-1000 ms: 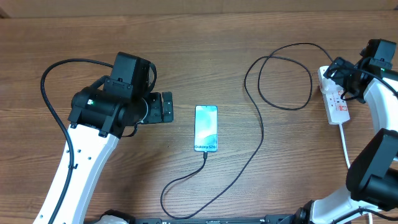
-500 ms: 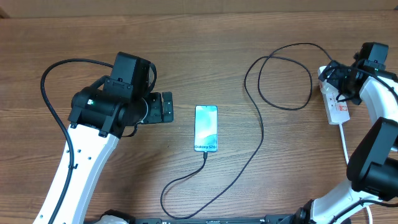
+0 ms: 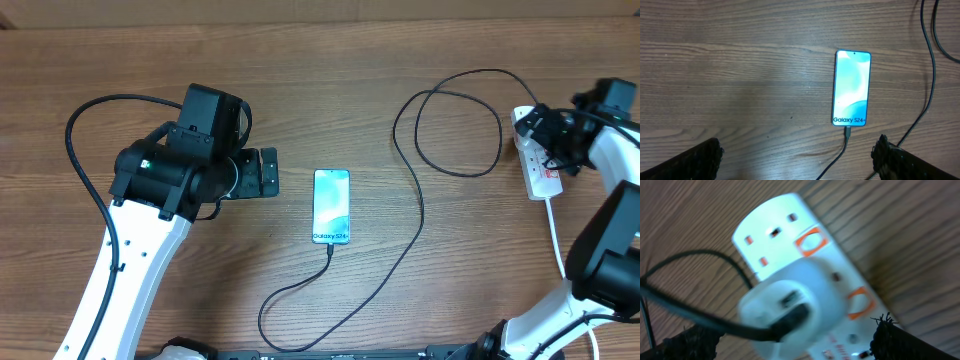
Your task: Plug charger to phone and switch on socket
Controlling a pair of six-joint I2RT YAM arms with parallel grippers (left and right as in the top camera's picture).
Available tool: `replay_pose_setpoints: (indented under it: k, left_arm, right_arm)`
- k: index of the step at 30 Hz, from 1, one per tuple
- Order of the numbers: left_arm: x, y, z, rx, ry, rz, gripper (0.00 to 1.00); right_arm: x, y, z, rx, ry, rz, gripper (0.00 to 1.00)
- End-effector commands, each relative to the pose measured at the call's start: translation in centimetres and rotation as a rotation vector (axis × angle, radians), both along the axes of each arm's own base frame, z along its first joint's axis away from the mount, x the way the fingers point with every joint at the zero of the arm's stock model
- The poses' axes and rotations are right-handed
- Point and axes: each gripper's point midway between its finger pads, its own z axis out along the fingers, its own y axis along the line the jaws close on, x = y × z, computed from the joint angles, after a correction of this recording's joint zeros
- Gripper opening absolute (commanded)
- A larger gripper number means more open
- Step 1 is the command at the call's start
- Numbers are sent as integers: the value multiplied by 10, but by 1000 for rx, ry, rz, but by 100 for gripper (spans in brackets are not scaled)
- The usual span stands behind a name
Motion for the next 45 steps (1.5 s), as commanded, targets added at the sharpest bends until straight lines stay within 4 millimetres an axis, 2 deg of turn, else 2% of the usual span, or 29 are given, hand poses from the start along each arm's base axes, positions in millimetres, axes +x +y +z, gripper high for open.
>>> replay_pose_setpoints:
  k: [1, 4, 8, 15, 23, 36, 41, 45]
  left_arm:
    - [5, 3, 5, 16, -21, -8, 100]
    - [5, 3, 5, 16, -21, -8, 100]
    - [5, 3, 5, 16, -21, -8, 100]
    - [5, 3, 5, 16, -21, -8, 100]
    - [5, 3, 5, 16, -21, -8, 100]
    - [5, 3, 5, 16, -21, -8, 99]
    - [5, 3, 5, 16, -21, -8, 100]
    - [5, 3, 5, 16, -21, -8, 100]
  right_arm:
    - [0, -13, 7, 42, -53, 15, 100]
    - [0, -19, 12, 98, -104, 20, 100]
    - [3, -12, 21, 156, -173, 88, 100]
    - [7, 4, 24, 155, -198, 197, 100]
    - [11, -2, 24, 111, -204, 193, 100]
    - [12, -6, 8, 109, -181, 186, 100]
    - [15, -7, -5, 127, -171, 169, 96]
    - [19, -4, -2, 144, -199, 184, 96]
